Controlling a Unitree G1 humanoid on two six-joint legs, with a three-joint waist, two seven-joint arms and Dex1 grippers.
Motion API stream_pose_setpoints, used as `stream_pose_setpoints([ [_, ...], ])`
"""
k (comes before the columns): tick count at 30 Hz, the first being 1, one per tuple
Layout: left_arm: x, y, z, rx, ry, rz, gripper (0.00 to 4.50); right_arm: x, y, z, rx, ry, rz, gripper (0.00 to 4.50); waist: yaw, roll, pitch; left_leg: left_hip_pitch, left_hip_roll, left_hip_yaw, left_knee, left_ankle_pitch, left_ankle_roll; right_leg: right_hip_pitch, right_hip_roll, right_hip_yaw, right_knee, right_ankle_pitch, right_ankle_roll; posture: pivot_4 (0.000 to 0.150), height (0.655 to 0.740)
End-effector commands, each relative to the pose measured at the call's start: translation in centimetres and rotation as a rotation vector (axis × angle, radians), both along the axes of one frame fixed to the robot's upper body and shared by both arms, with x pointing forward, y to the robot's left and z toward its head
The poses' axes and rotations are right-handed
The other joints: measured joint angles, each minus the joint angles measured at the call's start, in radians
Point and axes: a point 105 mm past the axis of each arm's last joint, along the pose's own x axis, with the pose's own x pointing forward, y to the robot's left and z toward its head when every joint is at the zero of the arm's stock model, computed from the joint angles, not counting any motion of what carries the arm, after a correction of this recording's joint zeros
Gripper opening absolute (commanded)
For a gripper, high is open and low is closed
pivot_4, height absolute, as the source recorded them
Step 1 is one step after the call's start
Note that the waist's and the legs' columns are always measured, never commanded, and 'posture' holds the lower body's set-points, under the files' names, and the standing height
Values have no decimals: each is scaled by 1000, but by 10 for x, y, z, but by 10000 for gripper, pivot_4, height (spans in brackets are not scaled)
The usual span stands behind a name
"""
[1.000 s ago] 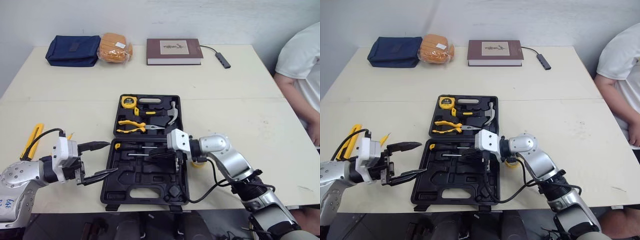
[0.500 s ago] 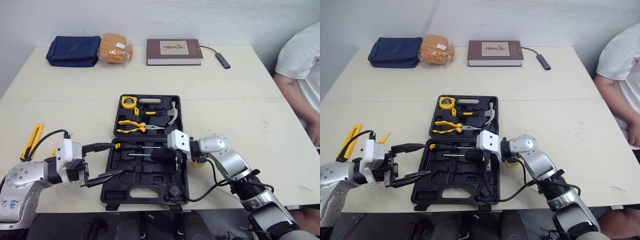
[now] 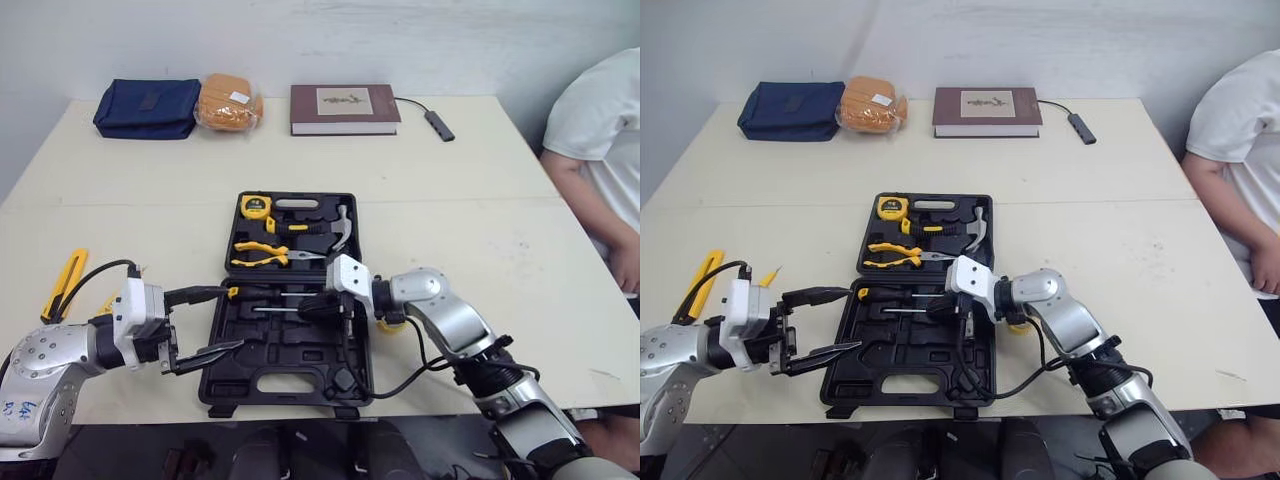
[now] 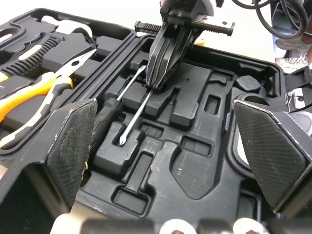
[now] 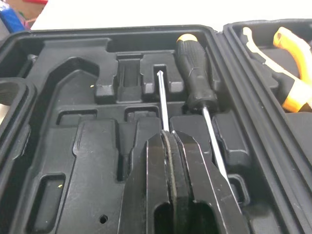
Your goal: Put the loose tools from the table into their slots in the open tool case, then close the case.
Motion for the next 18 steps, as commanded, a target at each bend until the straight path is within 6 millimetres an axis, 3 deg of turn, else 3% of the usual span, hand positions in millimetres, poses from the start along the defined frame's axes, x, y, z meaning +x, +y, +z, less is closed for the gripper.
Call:
stream_pose_setpoints([
  [1,-4,-3,9,7,-38,-9,45000,0,-22,-50,-199,131,-86,534,1,0,-2,0,0,-1,0,0,0,0,0,0,0,0,0,1500,7400],
  [5,-5,-1,8,16,-31,-5,45000,3,-6,-35,-132,62,-26,534,0,1,-3,1,1,-1,0,0,-1,0,1,-1,0,0,-1,1500,7400],
  [10,-2,-1,11,16,-46,1,45000,6,3,10,110,-75,18,534,-1,2,-2,0,3,-1,-1,0,-2,-1,3,-1,0,0,-3,1500,7400],
  [14,1,0,13,1,-72,31,45000,-1,-9,46,286,-122,54,534,2,2,0,-5,3,-1,-1,1,-2,-4,3,-1,0,0,-3,1500,7400],
  [18,5,13,14,-13,-40,108,45000,-22,-43,75,384,-173,118,534,8,2,0,-16,2,0,1,6,1,-13,3,-1,0,0,-2,1500,7400],
])
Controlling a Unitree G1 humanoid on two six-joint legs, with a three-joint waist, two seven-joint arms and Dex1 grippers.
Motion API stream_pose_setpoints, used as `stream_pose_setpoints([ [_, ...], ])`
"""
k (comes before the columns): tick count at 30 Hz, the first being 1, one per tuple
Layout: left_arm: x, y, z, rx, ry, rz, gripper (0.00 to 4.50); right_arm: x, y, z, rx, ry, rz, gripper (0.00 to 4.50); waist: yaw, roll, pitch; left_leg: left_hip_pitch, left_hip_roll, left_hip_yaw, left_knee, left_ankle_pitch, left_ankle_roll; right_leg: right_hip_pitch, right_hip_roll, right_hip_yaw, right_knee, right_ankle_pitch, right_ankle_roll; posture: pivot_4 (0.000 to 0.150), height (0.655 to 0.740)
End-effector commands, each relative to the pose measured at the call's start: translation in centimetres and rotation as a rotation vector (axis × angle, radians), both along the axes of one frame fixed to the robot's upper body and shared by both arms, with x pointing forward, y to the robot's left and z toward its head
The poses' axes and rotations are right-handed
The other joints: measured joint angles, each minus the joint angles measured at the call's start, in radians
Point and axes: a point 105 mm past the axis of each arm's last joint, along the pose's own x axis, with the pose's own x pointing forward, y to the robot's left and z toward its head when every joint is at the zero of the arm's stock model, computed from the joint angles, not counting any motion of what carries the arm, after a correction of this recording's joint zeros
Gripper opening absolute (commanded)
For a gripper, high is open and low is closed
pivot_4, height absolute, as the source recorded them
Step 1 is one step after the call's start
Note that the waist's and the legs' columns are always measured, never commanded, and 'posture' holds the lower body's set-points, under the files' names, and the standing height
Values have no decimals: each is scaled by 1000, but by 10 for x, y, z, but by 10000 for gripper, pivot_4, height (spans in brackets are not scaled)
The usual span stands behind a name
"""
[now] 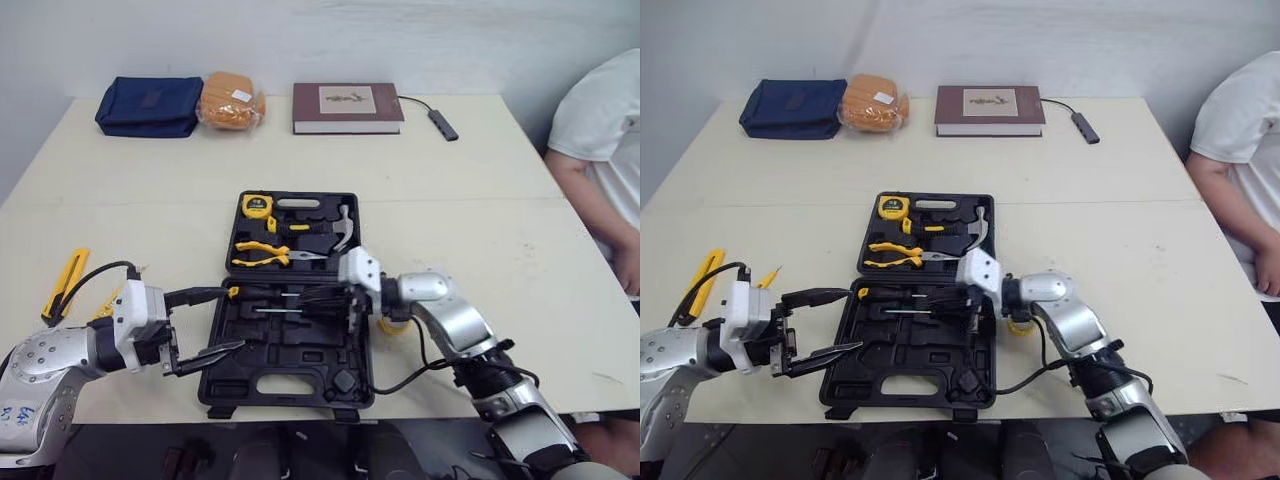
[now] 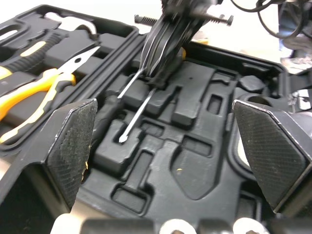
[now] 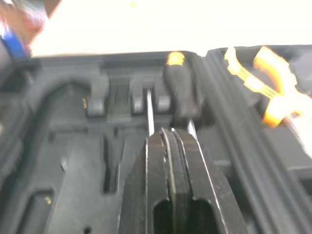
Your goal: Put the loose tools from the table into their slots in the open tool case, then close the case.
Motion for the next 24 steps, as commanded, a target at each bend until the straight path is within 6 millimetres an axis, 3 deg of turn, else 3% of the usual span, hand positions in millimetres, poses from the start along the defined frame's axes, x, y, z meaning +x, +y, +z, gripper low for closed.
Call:
stream_pose_setpoints([
  [1,5,17,12,-12,-39,92,45000,-20,-30,32,78,-58,71,534,4,0,0,0,0,0,0,0,0,0,0,-1,-1,0,0,1500,7400],
  [3,8,27,15,-18,-55,141,45000,-26,-50,29,23,54,49,534,12,1,1,0,0,0,0,-2,2,1,0,-1,-3,0,1,1500,7400],
  [5,9,34,15,-25,-65,177,45000,-24,-61,38,64,29,-8,534,12,0,1,0,0,0,0,-4,6,1,0,-1,-5,1,1,1500,7400],
  [8,7,80,15,-68,-112,415,45000,-24,-115,46,62,-142,-210,8213,16,0,2,0,0,0,-1,-4,5,1,1,-1,-6,1,1,1500,7400],
  [15,-30,190,12,-78,-231,947,45000,-29,-229,45,-58,-333,-687,42580,23,-2,3,-1,0,2,1,-6,5,2,1,-6,-9,2,4,1500,7400],
  [16,-37,204,12,-85,-240,1019,45000,-34,-245,42,-81,-337,-743,44673,23,-2,3,0,-1,3,1,-7,8,2,1,-7,-9,2,4,1500,7400],
  [20,-67,249,7,-78,-262,1270,45000,-50,-309,39,-104,-388,-1016,44673,22,-3,3,0,-1,3,1,-10,3,2,0,-4,-10,2,4,1500,7400],
  [24,-91,272,1,-79,-251,1429,45000,-69,-348,25,-113,-381,-1203,44673,21,-3,3,1,0,2,1,-11,3,2,-1,0,-10,3,3,1500,7400],
])
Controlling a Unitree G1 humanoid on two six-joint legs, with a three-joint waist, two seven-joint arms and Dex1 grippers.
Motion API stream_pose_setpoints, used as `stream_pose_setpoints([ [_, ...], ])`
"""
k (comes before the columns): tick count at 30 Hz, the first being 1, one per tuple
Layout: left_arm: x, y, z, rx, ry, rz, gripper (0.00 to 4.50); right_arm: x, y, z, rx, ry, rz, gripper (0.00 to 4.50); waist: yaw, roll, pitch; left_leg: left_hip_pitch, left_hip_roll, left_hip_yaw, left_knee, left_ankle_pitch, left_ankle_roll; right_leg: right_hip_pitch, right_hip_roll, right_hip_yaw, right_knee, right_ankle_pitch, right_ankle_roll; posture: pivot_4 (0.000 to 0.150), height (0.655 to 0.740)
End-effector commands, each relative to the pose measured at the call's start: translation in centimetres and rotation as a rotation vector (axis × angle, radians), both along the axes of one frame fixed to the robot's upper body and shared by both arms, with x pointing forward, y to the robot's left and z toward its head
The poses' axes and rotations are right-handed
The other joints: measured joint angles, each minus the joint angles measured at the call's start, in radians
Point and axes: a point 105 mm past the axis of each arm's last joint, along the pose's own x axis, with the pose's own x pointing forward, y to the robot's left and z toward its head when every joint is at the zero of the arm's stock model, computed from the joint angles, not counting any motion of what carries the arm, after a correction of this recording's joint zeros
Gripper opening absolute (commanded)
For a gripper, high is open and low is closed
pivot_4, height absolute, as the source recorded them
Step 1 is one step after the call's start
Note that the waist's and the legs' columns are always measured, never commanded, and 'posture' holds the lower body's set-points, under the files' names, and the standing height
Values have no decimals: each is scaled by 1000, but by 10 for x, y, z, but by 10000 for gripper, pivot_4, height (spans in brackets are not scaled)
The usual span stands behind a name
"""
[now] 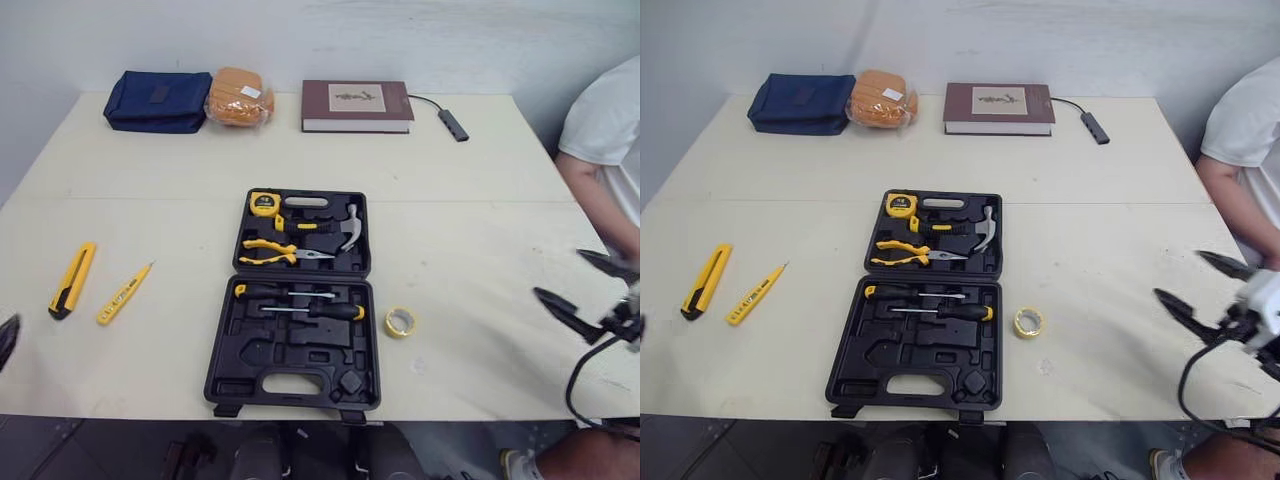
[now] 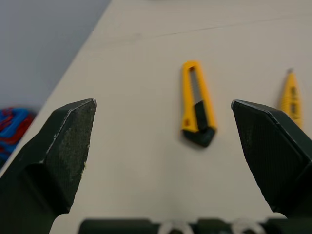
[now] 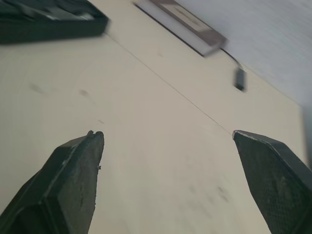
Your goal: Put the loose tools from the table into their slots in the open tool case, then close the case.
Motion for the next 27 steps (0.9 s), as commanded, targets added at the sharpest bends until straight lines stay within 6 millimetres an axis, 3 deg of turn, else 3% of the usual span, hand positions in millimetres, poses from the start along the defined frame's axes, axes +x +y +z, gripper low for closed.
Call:
stream_pose_setpoints([
  [1,-27,24,6,9,-31,168,45000,-21,-33,-1,-31,-44,-160,44673,0,0,0,0,0,0,0,0,-1,0,0,0,0,0,-1,1500,7400],
  [4,-48,39,0,-27,-36,293,45000,-45,-66,-16,-17,-27,-340,44673,0,0,0,0,1,-1,-2,0,-2,0,0,0,0,-1,-2,1500,7400],
  [8,-61,50,-11,-78,-9,392,45000,-71,-91,-35,-1,16,-485,44673,-2,0,0,1,1,-1,-2,-1,-2,0,0,0,-2,-1,-2,1500,7400],
  [11,-63,52,-14,-97,-11,419,45000,-82,-98,-43,6,27,-533,44673,-2,0,0,4,2,-1,-2,-1,-2,0,0,0,-2,-1,-2,1500,7400],
  [15,-55,45,-13,-100,-23,378,45000,-78,-96,-44,16,13,-525,44673,-9,0,-1,9,2,-1,-6,-1,-3,2,0,1,-4,-2,-5,1500,7400],
  [20,-21,30,1,-109,-88,267,45000,-36,-54,-38,150,-28,-318,44673,-12,-1,-1,12,2,0,-12,1,-6,3,1,2,-5,-1,-5,1500,7400],
  [24,-5,22,3,-175,-70,226,45000,-18,-13,-40,206,69,-123,44673,-9,0,-2,12,2,0,-14,3,-7,6,1,1,-2,-2,-5,1500,7400],
  [27,19,-2,7,-225,-36,84,45000,-3,20,-16,266,-14,22,44673,-1,0,-2,12,2,0,-15,3,-7,6,2,0,-2,-2,-5,1500,7400],
])
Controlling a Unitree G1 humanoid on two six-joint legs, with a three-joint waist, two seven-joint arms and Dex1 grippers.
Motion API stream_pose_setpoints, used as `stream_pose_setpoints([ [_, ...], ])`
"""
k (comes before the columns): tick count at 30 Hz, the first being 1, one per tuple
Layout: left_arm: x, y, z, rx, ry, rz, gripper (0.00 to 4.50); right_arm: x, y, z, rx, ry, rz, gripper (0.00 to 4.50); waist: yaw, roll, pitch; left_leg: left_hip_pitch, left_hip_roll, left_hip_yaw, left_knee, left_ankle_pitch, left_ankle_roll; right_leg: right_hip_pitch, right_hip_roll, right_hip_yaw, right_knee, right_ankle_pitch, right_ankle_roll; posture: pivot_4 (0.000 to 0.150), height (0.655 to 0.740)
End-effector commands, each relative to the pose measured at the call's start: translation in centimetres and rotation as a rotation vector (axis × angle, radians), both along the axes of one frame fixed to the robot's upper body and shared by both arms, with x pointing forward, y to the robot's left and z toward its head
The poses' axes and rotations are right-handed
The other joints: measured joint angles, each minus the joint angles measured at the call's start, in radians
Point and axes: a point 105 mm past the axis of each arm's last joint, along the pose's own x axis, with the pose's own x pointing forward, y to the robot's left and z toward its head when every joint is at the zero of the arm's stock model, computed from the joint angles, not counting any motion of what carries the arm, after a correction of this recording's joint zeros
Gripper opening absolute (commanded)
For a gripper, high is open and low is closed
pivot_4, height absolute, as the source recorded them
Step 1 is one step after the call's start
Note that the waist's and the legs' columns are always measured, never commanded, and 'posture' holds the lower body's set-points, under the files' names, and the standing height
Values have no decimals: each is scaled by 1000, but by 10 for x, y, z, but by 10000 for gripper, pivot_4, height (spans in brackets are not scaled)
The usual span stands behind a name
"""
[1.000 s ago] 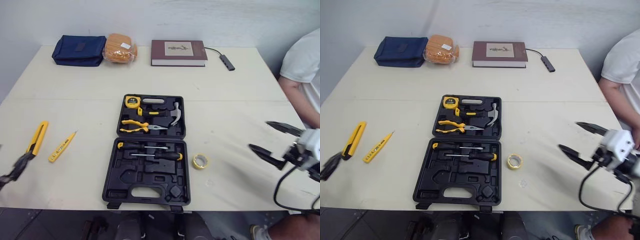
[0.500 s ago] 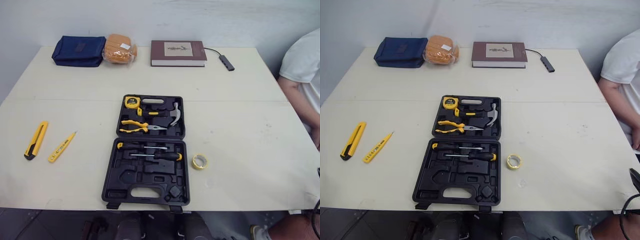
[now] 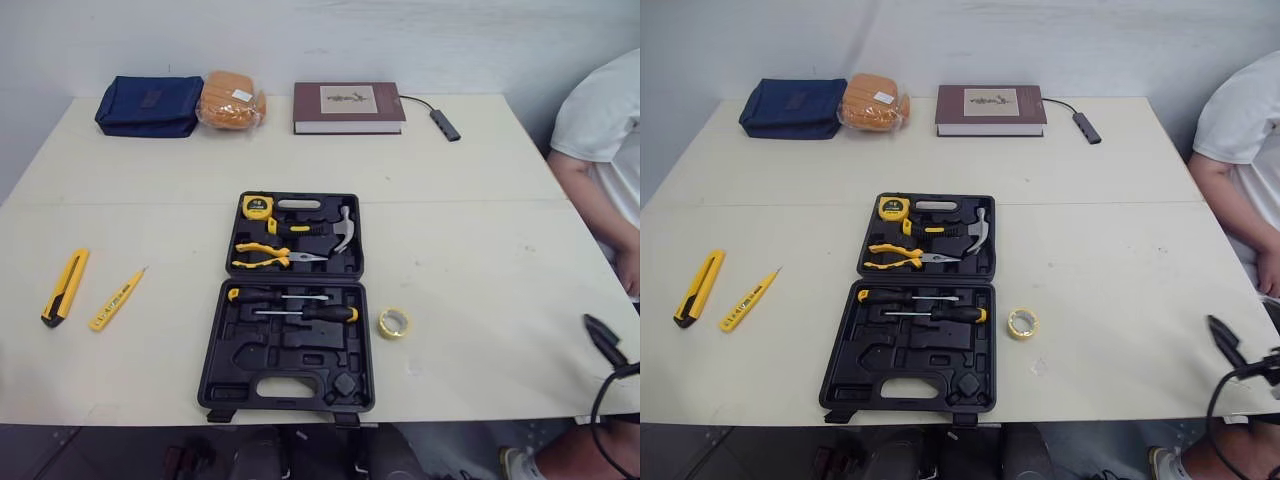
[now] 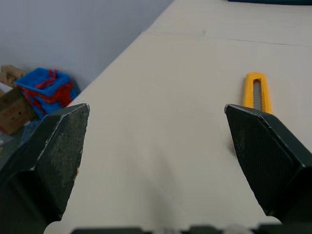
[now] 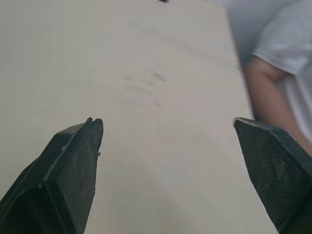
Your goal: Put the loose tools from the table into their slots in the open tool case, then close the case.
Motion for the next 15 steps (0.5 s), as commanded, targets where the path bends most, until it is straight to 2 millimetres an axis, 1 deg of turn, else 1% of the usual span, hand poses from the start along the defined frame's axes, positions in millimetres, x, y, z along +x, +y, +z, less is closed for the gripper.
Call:
stream_pose_setpoints([
  [1,25,-26,19,-1,-6,-166,45000,12,33,35,49,-135,140,44673,3,0,0,0,0,0,0,0,0,0,0,0,0,0,0,1500,7400],
  [2,35,-39,22,12,9,-254,45000,17,49,44,56,-166,211,44673,3,0,0,0,0,0,1,0,0,0,0,0,1,0,0,1500,7400],
  [4,46,-54,27,30,27,-362,45000,21,73,57,50,-204,310,44673,4,0,0,0,0,0,2,1,0,1,0,0,2,0,0,1500,7400],
  [5,50,-58,28,42,38,-397,45000,24,85,64,48,-223,351,44673,5,0,0,0,0,0,2,2,0,0,0,0,2,1,0,1500,7400],
  [6,52,-60,29,49,44,-412,45000,25,91,68,48,-232,370,44673,5,0,0,0,0,0,2,3,0,0,0,0,2,1,-1,1500,7400],
  [7,55,-65,26,84,94,-464,45000,26,102,73,35,-243,415,44673,5,0,0,0,0,0,2,3,-1,0,0,0,2,1,-1,1500,7400],
  [10,62,-80,14,148,204,-593,45000,27,128,82,29,-254,525,44673,4,0,0,-1,0,1,-1,3,-1,-3,0,0,1,1,-2,1500,7400],
  [13,67,-83,11,162,216,-619,45000,27,141,84,-2,-248,596,44673,4,0,0,-3,0,2,-1,4,0,-5,0,0,1,1,-1,1500,7400],
  [15,78,-86,4,226,267,-642,45000,22,168,90,-16,-264,739,44673,3,-1,0,-4,0,3,-1,6,4,-5,1,0,1,1,-1,1500,7400],
])
